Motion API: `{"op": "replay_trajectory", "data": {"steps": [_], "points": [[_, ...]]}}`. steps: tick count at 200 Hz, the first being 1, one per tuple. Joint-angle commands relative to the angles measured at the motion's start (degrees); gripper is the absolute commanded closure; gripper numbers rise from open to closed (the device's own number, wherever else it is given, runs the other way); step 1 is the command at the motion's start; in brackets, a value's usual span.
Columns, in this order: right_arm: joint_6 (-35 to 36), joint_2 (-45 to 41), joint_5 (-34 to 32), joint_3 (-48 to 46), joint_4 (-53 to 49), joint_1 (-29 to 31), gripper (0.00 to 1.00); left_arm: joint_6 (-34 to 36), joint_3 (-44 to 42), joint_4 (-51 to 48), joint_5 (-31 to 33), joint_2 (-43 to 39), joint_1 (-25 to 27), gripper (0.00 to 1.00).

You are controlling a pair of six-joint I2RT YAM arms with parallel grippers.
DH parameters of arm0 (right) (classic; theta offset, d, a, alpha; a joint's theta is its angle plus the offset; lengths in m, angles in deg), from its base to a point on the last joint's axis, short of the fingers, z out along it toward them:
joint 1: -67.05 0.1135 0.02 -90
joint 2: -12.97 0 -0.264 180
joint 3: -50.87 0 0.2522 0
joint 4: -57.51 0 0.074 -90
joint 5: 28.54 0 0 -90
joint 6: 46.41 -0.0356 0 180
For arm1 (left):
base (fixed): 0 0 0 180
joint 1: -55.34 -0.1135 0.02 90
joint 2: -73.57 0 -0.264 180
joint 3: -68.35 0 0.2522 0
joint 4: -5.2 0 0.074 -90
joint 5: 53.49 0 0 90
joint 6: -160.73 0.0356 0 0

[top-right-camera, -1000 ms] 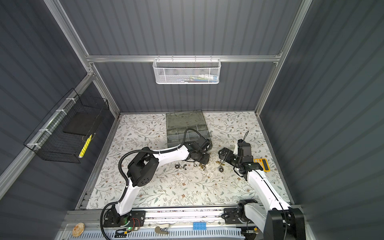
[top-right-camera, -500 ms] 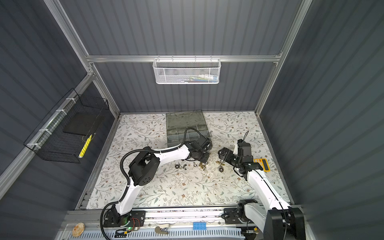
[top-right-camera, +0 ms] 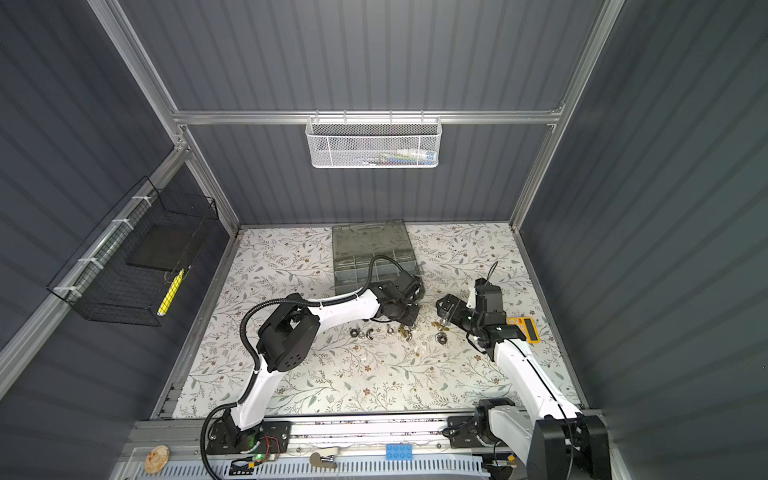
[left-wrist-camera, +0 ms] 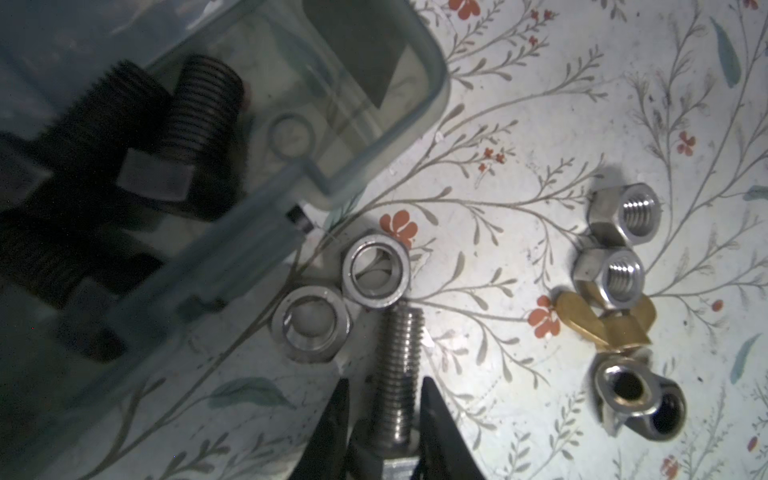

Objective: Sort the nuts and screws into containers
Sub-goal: 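Lift the silver bolt with the left gripper over a box compartment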

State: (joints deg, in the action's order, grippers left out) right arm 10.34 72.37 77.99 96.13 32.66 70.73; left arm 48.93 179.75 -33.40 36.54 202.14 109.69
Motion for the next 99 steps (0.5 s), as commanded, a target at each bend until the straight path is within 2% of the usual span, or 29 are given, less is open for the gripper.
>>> {"op": "replay_trajectory", "data": {"steps": [1, 99], "points": [[-0.5, -0.2, 0.5, -0.4, 0.4, -0.3, 0.01, -0.1, -1.0, -2.7, 0.4, -2.1, 0.3, 0.78], [-1.4, -0.9, 1.7, 1.3, -0.5, -0.3, 0.01, -0.4, 0.9, -3.9, 0.5, -4.8, 0.3, 0.8]]}}
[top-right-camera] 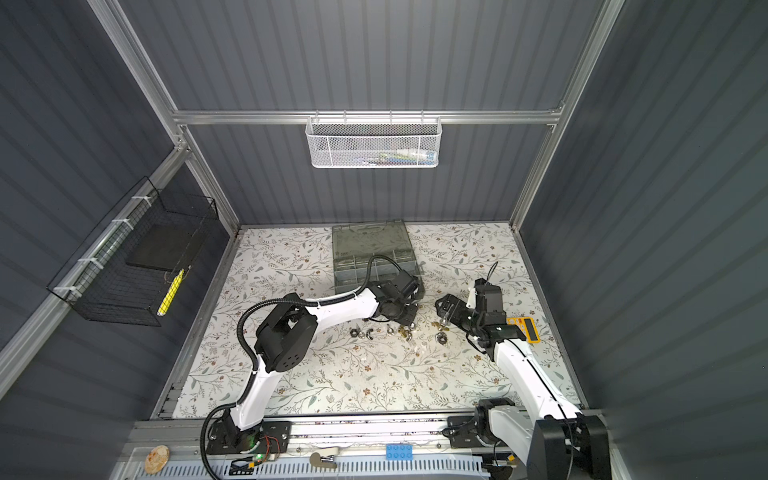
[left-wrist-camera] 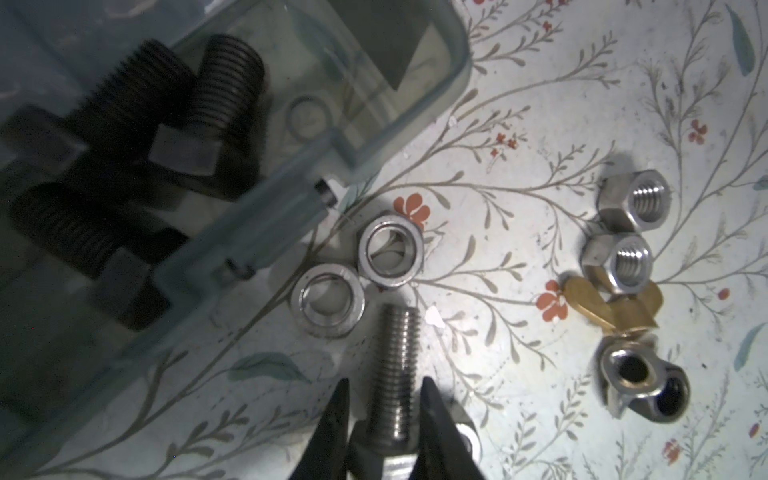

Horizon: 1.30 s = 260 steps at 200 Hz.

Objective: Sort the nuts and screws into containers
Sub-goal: 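Lift the silver bolt with the left gripper over a box compartment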

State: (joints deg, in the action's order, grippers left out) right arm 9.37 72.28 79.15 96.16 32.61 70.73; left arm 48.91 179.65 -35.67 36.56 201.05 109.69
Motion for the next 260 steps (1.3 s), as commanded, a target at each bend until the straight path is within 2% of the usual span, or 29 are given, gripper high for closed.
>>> {"op": "replay_trajectory", "data": {"steps": [1, 86, 164, 222, 260], "points": [[-0.4, -0.9, 0.5, 1.3, -0.5, -0.3, 0.01, -0.4, 1.0, -1.6, 0.5, -3.8, 0.2, 0.8], [-2.3, -1.7, 0.9, 3.0, 0.3, 0.0, 0.01, -0.8, 0.8, -3.0, 1.3, -8.1, -0.8, 0.8], [-2.7, 0.9, 0.0, 5.4, 0.8, 3.6, 0.01, -3.5, -5.6, -0.9, -2.3, -15.7, -9.4, 0.8], [-1.7, 4.4, -3.2, 9.4, 1.3, 10.4, 0.01, -2.3, -10.2, -1.3, -1.9, -20.0, -15.3, 0.8], [0.8, 10.5, -4.4, 14.1, 1.8, 16.1, 0.01, -2.5, -13.4, -0.4, -2.7, -21.0, -18.8, 0.8]]}}
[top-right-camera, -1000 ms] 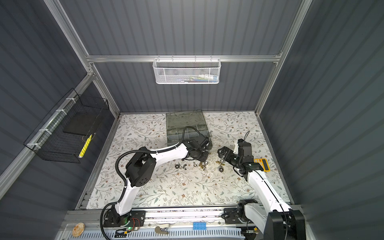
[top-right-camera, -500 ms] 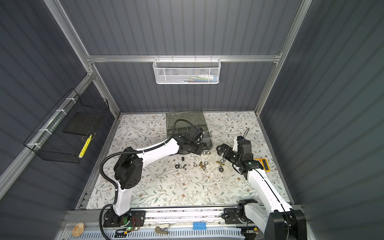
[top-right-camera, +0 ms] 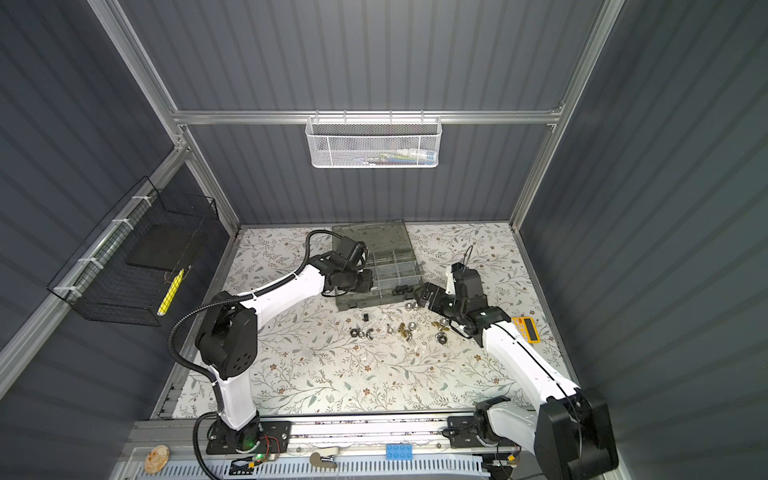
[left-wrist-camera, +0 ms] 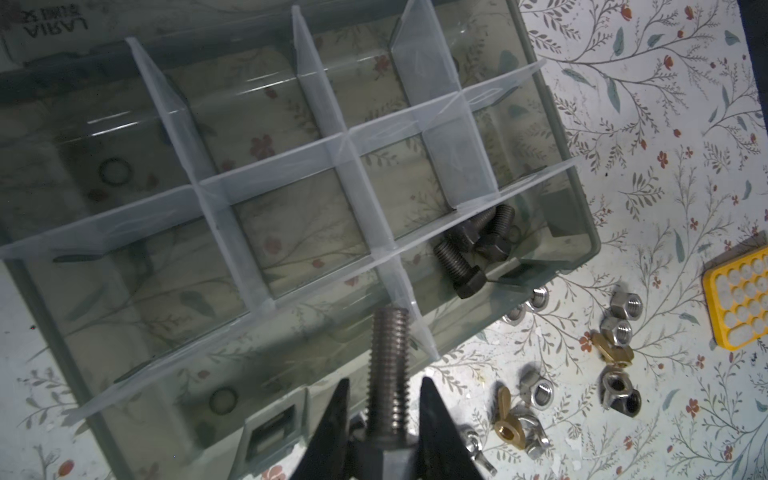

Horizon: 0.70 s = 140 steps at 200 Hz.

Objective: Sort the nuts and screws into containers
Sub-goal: 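Lift the silver bolt with the left gripper over a box compartment, then open the left gripper to drop the silver bolt into the compartment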

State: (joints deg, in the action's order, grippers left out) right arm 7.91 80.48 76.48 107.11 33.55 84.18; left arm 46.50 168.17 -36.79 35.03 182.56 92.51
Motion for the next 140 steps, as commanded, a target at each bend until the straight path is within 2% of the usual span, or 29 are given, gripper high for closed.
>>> {"op": "replay_trajectory", "data": {"steps": [1, 52, 104, 140], "points": [[2.3, 2.5, -1.7, 3.3, 0.9, 2.9, 0.01, -0.1, -2.0, 0.8, -1.2, -2.5, -1.7, 0.81], [2.7, 8.2, -2.0, 6.8, 1.8, 8.0, 0.01, 0.7, -6.9, 1.6, -0.9, -2.7, -3.8, 0.81], [1.6, 10.3, -1.7, 6.5, 3.0, 9.8, 0.01, 1.3, -7.7, 2.0, -2.0, -0.8, -5.8, 0.8], [1.7, 10.5, -1.9, 6.2, 3.2, 10.0, 0.01, 1.2, -7.6, 1.9, -2.3, -0.3, -5.9, 0.76]]}}
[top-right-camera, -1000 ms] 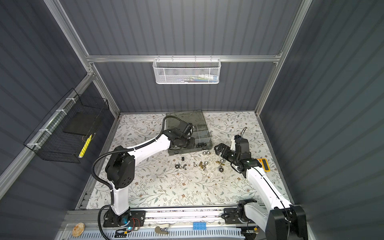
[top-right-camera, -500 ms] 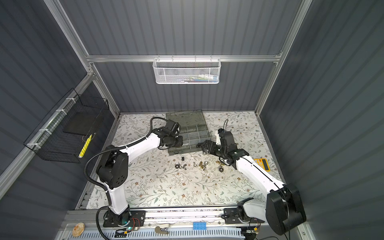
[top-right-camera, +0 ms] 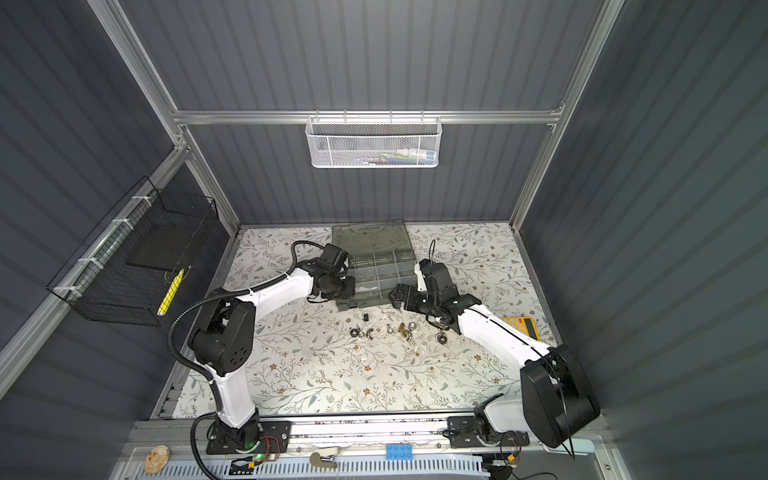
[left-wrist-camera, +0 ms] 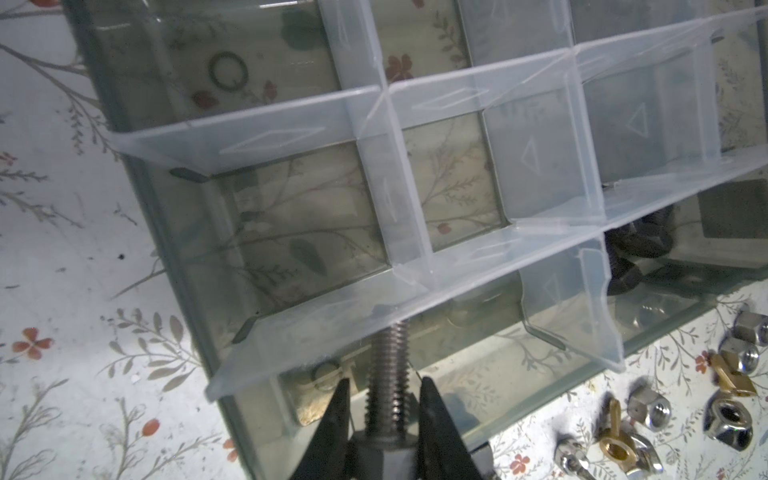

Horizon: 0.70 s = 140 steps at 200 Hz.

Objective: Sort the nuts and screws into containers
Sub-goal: 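Open the left gripper to drop the silver bolt into the compartment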

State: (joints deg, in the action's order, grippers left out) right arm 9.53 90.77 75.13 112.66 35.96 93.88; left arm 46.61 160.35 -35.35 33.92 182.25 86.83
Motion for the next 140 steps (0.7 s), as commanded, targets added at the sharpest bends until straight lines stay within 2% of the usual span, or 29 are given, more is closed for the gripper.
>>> {"op": "replay_trajectory", "data": {"steps": [1, 44, 97, 140], "points": [[0.1, 0.2, -0.6, 0.6, 0.8, 0.3, 0.01, 1.1, 0.2, 0.4, -1.2, 0.0, -0.2, 0.76], [0.3, 0.5, -0.4, 0.9, 0.8, 0.4, 0.01, 1.1, 0.5, 0.0, -1.2, -0.5, -0.2, 0.67], [0.1, -0.5, -0.5, 0.4, 0.2, 0.5, 0.01, 0.8, 0.5, -0.6, -1.5, -1.7, -0.2, 0.63], [0.5, -1.7, -1.1, 0.2, -1.0, 0.5, 0.01, 0.6, 0.8, -1.6, -1.5, -3.9, -0.2, 0.55]]}}
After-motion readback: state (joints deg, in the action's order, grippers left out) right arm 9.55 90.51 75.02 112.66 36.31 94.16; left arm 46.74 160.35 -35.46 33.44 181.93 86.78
